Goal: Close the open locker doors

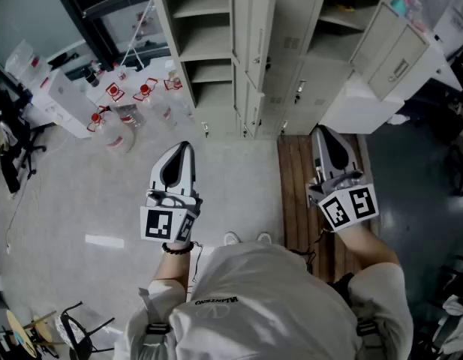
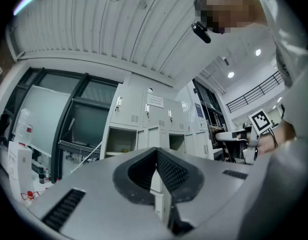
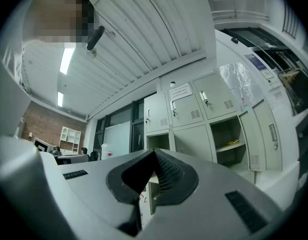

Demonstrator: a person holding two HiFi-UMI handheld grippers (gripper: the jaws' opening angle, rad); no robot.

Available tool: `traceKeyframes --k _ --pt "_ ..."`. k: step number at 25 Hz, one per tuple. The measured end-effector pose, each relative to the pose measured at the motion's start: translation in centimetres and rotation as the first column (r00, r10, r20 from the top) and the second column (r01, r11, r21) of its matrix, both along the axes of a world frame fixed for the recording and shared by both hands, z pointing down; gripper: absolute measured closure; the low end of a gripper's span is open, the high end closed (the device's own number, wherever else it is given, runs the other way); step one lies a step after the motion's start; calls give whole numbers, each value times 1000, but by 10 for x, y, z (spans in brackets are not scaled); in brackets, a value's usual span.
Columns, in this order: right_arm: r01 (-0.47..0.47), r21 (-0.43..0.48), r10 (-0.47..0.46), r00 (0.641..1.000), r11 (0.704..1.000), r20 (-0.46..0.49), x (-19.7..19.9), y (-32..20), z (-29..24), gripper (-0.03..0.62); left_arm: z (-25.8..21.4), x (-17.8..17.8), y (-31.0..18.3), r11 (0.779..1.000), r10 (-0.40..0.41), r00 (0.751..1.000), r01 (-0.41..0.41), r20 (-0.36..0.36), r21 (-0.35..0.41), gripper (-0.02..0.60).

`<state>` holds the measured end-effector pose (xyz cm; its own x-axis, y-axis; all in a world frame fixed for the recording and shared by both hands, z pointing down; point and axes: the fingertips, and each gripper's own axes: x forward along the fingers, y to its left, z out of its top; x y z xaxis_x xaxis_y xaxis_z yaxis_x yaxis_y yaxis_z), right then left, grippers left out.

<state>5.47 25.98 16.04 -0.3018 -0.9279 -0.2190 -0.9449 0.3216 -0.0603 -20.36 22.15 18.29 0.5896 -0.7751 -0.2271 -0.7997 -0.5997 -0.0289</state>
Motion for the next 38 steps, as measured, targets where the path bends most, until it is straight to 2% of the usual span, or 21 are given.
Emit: traceKeyframes --k 7,11,17,22,27,38 --pt "-10 -10 10 999 1000 34 -6 -6 5 583 4 -3 -3 1000 20 1000 -20 -10 3 577" --pt "-35 -14 36 999 999 12 -11 -12 11 583 17 -1 -8 998 68 998 -68 -4 -17 577" --pt "-66 -45 66 998 997 1 -15 -29 29 583 37 11 -23 995 78 996 -75 36 -67 577" --pt "-49 -55 50 999 997 1 -9 -52 38 583 46 40 -42 995 86 994 -83 70 -52 577" --pt "-18 -61 20 1000 998 19 9 -90 42 583 53 79 -77 994 80 993 -73 87 -79 577" --pt "103 -43 -103 995 994 18 51 -187 47 583 66 173 -168 995 43 989 -30 139 -97 577"
